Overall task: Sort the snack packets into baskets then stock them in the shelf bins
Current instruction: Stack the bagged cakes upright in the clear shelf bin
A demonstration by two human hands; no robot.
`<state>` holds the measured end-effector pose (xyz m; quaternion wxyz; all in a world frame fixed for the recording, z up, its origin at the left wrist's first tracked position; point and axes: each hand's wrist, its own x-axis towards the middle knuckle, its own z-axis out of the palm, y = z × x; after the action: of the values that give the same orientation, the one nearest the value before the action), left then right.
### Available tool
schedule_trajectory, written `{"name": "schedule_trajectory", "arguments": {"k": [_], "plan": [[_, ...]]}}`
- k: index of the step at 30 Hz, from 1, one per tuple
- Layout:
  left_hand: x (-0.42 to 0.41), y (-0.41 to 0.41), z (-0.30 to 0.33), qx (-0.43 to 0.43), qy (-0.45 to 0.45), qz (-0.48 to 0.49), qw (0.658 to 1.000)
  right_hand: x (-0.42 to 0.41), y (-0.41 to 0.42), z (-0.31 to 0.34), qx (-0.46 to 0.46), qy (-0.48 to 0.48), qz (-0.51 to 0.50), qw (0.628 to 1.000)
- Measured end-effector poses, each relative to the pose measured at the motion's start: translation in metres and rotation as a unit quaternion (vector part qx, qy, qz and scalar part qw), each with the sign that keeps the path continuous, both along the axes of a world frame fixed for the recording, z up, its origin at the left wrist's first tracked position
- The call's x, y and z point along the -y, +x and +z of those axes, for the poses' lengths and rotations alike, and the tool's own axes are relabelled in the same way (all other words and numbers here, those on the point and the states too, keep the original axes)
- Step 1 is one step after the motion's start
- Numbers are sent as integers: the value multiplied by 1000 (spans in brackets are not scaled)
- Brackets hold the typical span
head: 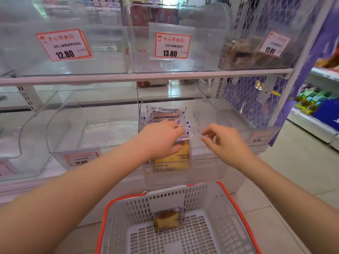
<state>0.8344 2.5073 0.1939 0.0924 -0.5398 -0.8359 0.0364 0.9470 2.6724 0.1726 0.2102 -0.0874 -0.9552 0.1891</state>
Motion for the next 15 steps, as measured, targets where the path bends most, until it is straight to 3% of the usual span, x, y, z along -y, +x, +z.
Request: {"name": "schedule_trajectory", "arguments": {"k": [2, 4, 7, 10, 15], "plan": [[12, 18, -3, -4, 80, -52, 995, 6, 31, -4, -28, -27, 77, 996], [24, 35, -16, 9, 90, -84, 992, 12, 51, -22, 46, -38, 130, 990], [39, 57, -62, 40, -19, -102, 994, 17, 57, -65, 201, -64, 167, 963], [53, 63, -118, 89, -165, -55, 981, 23, 53, -119, 357, -87, 189, 910], [87, 50, -208, 215, -283, 65, 932, 24, 50, -199, 527, 11, 212, 823]]}}
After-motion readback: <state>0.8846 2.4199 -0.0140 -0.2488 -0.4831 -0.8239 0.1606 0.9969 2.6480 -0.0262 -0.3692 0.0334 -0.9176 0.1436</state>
